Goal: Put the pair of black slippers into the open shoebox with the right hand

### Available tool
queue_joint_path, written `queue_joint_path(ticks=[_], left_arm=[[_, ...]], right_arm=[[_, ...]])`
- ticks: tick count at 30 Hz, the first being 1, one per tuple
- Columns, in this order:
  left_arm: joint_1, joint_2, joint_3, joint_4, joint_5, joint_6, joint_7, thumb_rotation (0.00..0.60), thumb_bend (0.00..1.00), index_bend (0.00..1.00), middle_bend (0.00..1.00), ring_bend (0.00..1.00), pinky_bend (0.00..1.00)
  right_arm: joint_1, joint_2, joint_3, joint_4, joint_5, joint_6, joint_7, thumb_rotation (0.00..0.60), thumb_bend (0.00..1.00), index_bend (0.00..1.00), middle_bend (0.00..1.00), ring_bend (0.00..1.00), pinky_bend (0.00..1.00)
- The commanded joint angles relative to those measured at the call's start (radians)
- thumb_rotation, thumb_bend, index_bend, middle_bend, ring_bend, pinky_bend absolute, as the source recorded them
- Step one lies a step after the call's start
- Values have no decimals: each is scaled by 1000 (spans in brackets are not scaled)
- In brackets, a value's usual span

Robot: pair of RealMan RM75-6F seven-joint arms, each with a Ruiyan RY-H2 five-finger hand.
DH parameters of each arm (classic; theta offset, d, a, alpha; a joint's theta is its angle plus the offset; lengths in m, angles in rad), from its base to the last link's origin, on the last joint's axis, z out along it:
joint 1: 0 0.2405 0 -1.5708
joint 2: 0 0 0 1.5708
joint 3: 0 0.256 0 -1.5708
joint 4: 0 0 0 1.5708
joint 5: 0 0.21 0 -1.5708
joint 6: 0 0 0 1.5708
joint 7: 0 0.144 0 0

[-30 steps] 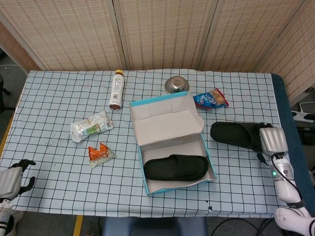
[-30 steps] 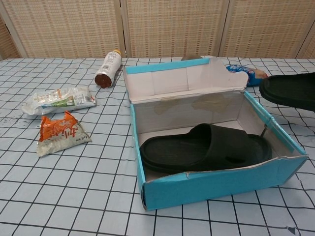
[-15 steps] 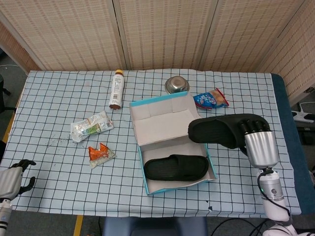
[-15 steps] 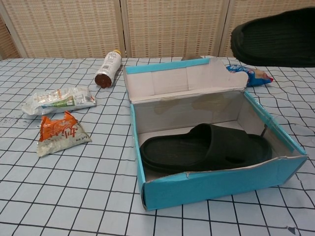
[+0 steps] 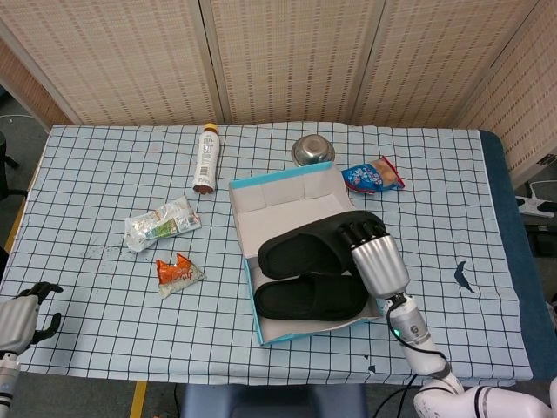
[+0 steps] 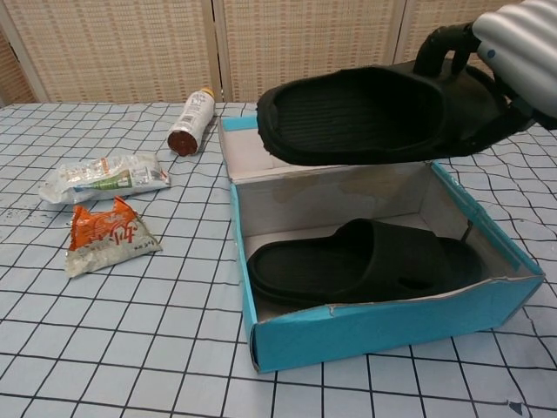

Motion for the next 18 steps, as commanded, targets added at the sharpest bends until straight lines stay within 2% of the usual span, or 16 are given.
queue_joint_path(ticks=[1, 9, 18], left_arm=[[1, 2, 0, 1, 2, 2, -4, 600, 438, 301, 234, 286, 466], [1, 4, -1, 1, 0, -1, -11, 600, 438, 301, 234, 286, 466], [1, 6, -3, 0, -6, -5, -14, 600, 437, 301, 234, 286, 466]], right_arm=[[42, -112, 9, 99, 2, -56, -8, 600, 43, 749, 728, 546, 614], [52, -205, 2, 231, 10, -87, 30, 600, 43, 750, 730, 547, 614], [37, -217, -26, 267, 12, -111, 61, 600, 43, 751, 730, 547, 614]])
